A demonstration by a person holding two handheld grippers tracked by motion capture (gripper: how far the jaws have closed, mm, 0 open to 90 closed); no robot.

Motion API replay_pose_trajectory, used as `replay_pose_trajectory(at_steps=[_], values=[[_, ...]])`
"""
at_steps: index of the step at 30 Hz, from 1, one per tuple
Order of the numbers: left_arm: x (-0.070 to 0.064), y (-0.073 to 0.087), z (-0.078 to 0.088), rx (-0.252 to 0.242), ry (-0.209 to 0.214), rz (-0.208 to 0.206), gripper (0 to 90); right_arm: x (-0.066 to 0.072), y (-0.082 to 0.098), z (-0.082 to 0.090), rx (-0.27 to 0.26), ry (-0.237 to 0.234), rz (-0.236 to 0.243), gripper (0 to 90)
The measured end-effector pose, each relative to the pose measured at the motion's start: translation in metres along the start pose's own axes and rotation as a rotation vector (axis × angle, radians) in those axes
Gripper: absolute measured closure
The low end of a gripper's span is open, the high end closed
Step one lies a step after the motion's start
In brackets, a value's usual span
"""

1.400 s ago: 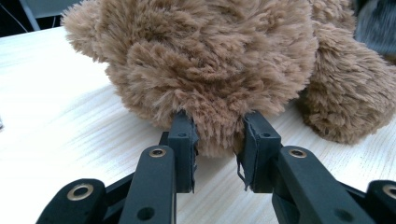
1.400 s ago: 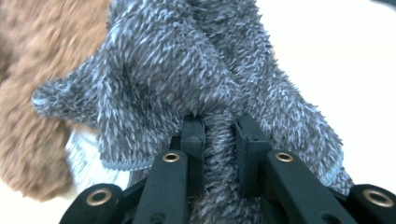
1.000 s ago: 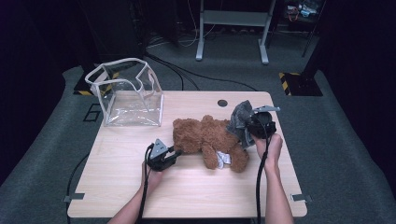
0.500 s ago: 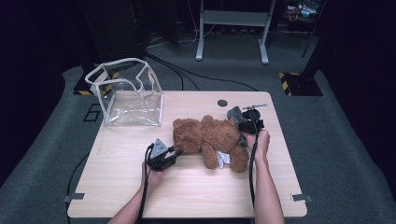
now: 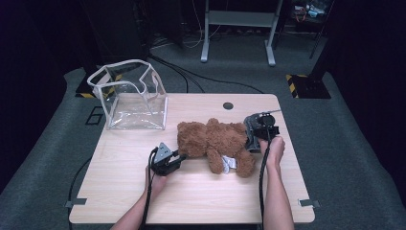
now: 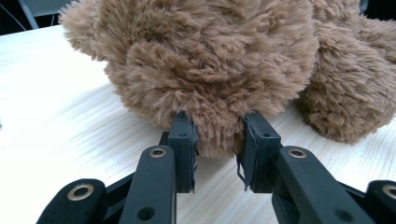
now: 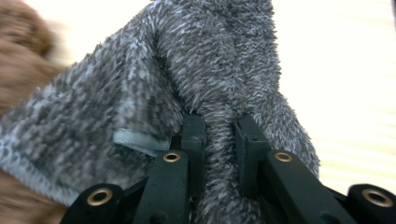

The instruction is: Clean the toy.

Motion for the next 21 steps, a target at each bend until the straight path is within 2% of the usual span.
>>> replay_pose_trajectory(at_steps=[2, 4, 7, 10, 13, 16, 18, 20, 21], values=[[0.000, 0.000, 0.000, -0.001, 0.000, 0.001, 69.1, -0.007, 0.005, 0.004, -0.009, 0.004, -0.012, 76.8], [0.000, 0.000, 0.000, -0.001, -0.001, 0.001, 69.1, -0.012, 0.009, 0.013, -0.045, -0.035, -0.031, 76.8], [0.000, 0.000, 0.000, 0.001, -0.002, 0.000, 69.1, -0.015, 0.012, 0.033, -0.117, -0.089, -0.029, 76.7], [0.000, 0.000, 0.000, 0.002, -0.002, 0.000, 69.1, -0.009, 0.011, 0.050, -0.162, -0.109, 0.006, 76.7], [0.000, 0.000, 0.000, 0.001, -0.002, 0.001, 69.1, 0.007, 0.005, 0.061, -0.190, -0.127, 0.069, 76.7], [0.000, 0.000, 0.000, 0.000, -0.003, 0.001, 69.1, 0.024, -0.002, 0.057, -0.174, -0.142, 0.111, 76.7], [0.000, 0.000, 0.000, 0.001, -0.004, -0.001, 69.1, 0.031, -0.006, 0.049, -0.159, -0.178, 0.139, 76.7], [0.000, 0.000, 0.000, 0.002, -0.002, 0.002, 69.1, 0.036, -0.009, 0.040, -0.153, -0.213, 0.150, 76.8], [0.000, 0.000, 0.000, 0.000, -0.003, 0.003, 69.1, 0.038, -0.010, 0.036, -0.146, -0.216, 0.139, 76.8]])
Point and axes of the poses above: each handheld gripper's, and its own axes: z roughly backward along the jaws, y roughly out of its underside, x roughly to its left, the point moved 1 cm from there along -z, roughly forward along the jaws, and after that the axes turned 15 degrees about x, right-handed, at the moved point
